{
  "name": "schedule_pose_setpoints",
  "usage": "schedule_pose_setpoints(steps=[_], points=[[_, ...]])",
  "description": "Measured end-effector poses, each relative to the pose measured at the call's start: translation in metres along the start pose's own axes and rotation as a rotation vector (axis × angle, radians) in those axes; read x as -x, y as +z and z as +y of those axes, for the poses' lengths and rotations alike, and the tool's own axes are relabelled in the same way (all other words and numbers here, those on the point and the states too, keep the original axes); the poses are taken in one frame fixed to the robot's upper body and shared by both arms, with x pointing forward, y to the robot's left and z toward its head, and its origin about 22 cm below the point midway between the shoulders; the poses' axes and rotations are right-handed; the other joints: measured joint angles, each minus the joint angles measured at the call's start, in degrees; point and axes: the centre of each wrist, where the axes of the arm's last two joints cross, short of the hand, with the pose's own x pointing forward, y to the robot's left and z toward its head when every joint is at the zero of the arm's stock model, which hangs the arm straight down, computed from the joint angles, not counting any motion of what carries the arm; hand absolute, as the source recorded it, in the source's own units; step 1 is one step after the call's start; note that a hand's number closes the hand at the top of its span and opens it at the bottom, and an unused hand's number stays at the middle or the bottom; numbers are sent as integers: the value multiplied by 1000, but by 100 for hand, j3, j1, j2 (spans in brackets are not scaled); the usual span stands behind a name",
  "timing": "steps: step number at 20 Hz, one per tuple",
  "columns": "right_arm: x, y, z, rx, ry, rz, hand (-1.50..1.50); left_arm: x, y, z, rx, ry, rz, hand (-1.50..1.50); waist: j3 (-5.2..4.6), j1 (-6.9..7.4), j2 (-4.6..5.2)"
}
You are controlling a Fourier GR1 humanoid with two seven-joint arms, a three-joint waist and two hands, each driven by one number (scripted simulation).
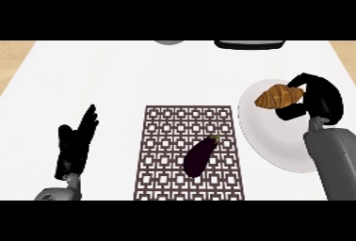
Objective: Pick the croissant from the placemat and place it in the plate
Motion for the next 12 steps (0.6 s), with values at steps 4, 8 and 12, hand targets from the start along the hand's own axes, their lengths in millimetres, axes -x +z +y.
schedule_pose_setpoints(steps=[4, 8, 12], points=[[21, -6, 10, -151, 24, 42, -150, -5, -2, -2, -5, 1, 1, 0, -1, -11, -5], [34, -12, 11, -228, 3, -1, -150, -4, -1, 1, -6, 5, -2, 0, -1, -15, -9], [41, -13, 5, -214, -118, -111, -150, -3, 3, 3, -7, 5, 6, 0, 2, -28, -16]])
